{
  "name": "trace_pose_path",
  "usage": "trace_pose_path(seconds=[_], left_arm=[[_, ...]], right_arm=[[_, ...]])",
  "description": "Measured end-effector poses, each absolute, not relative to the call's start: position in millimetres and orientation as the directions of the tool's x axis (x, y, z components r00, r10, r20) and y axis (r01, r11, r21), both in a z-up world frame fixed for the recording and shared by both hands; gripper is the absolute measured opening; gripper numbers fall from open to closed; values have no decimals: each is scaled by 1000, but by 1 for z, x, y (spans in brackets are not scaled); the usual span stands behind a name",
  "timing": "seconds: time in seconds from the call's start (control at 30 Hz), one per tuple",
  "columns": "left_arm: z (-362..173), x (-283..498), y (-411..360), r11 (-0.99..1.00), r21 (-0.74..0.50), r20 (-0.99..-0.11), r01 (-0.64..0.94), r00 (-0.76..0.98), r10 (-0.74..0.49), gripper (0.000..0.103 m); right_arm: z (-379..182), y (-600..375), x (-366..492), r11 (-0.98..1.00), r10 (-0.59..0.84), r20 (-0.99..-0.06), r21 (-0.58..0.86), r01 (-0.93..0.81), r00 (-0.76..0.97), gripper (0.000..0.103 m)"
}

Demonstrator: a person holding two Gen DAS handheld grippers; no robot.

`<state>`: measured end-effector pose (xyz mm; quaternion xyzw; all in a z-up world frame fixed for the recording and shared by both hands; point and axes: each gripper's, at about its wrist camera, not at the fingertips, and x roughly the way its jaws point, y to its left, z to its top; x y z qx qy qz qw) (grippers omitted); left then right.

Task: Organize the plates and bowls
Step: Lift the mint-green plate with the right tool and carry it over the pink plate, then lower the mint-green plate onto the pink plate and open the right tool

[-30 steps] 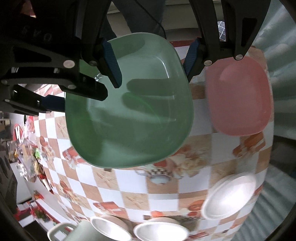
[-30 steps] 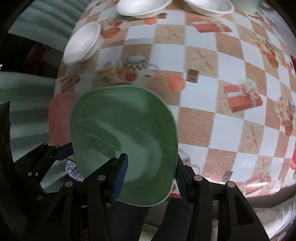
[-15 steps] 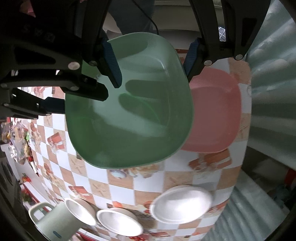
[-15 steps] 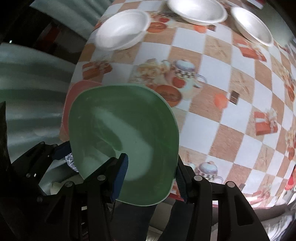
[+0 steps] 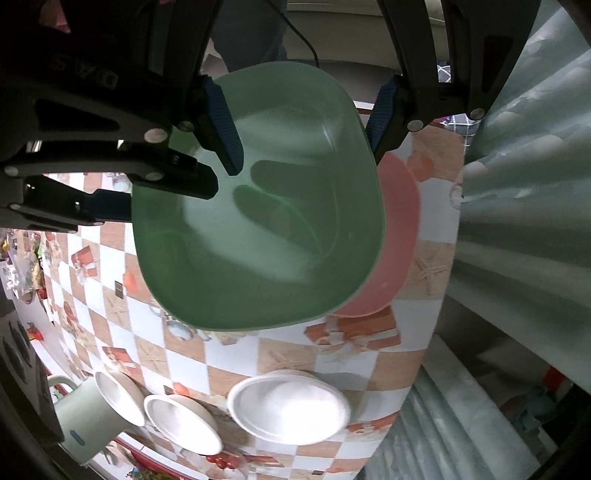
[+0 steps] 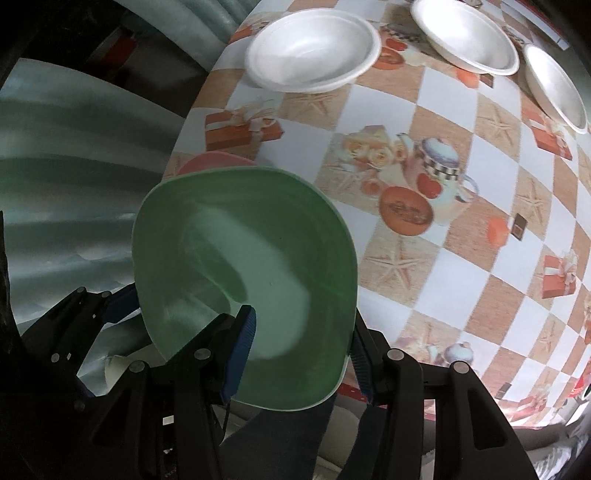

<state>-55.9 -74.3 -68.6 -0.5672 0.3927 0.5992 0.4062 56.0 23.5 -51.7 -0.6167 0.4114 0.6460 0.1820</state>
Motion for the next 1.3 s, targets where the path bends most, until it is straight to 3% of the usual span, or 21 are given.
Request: trace_pose_path(seconds=[1.3], left_arm=[[-95,-110,-72,-289,102,-993,-952,-113,21,70]], right_arm=[[-109,12,-20,-514,-295,-928,356,-780,-229,52]])
